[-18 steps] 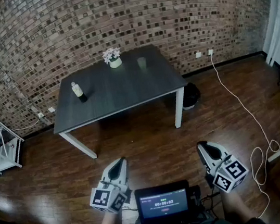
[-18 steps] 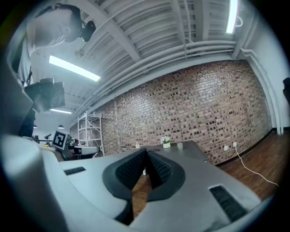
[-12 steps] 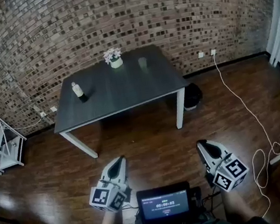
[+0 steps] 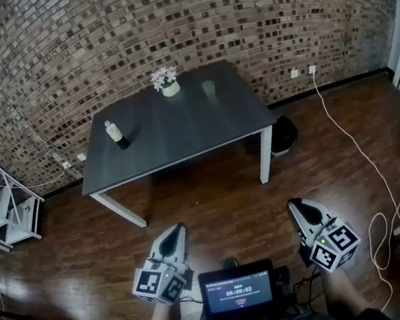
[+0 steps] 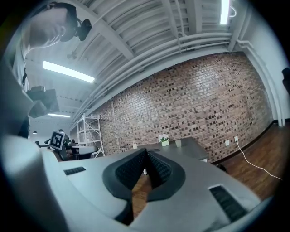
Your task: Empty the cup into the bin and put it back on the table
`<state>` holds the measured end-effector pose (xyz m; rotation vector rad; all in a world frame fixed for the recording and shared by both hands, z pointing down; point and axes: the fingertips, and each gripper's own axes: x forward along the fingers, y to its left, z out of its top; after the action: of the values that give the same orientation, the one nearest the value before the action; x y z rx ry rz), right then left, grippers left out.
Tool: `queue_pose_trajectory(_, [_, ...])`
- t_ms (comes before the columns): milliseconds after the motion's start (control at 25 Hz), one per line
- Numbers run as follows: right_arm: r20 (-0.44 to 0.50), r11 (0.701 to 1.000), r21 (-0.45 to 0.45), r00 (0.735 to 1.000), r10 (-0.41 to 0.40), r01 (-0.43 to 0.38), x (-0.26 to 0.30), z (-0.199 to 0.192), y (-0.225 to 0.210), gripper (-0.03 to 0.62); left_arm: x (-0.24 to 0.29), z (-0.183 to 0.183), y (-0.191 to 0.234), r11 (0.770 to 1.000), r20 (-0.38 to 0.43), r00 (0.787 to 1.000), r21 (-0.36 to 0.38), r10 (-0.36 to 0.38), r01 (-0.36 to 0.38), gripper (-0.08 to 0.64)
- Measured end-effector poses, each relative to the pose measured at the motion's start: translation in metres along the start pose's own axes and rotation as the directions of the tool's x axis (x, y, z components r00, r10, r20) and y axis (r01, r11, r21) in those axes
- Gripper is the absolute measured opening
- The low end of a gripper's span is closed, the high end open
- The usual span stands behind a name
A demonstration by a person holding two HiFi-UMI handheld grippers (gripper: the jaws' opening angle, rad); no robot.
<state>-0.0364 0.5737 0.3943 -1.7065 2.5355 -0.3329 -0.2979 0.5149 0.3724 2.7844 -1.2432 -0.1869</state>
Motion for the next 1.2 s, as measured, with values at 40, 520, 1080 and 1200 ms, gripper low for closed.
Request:
queue_pose_trajectory(40, [-0.001, 1.000, 0.002, 1.000, -0.003, 0.003, 0.007, 0.000, -0.003, 0.002, 0.006, -0.001, 0.007, 1.000, -0.002, 1.000, 0.001, -0.001, 0.001, 0.002])
queue_pose_trajectory(520, [-0.007, 0.999, -0.036, 0.999, -0.032, 0.032, 0.104, 0.033, -0.020, 0.002, 0.084, 0.021, 0.090, 0.998, 0.032, 0.998, -0.038, -0.053, 0.054, 0.002])
queue_pose_trajectory(1080, [-0.036, 0.995, -0.058, 0.996, -0.084, 0.081, 0.211, 0.044, -0.032, 0.002, 0.153, 0.022, 0.174, 0.996, -0.002, 0.996, -0.027, -0.084, 0.084, 0.002])
queue_pose_trajectory(1200, [-0.047, 0.996, -0.060, 0.996, -0.076, 0.073, 0.230, 0.049, -0.033, 0.002, 0.168, 0.024, 0.183, 0.995, -0.006, 0.995, -0.034, -0.099, 0.099, 0.002])
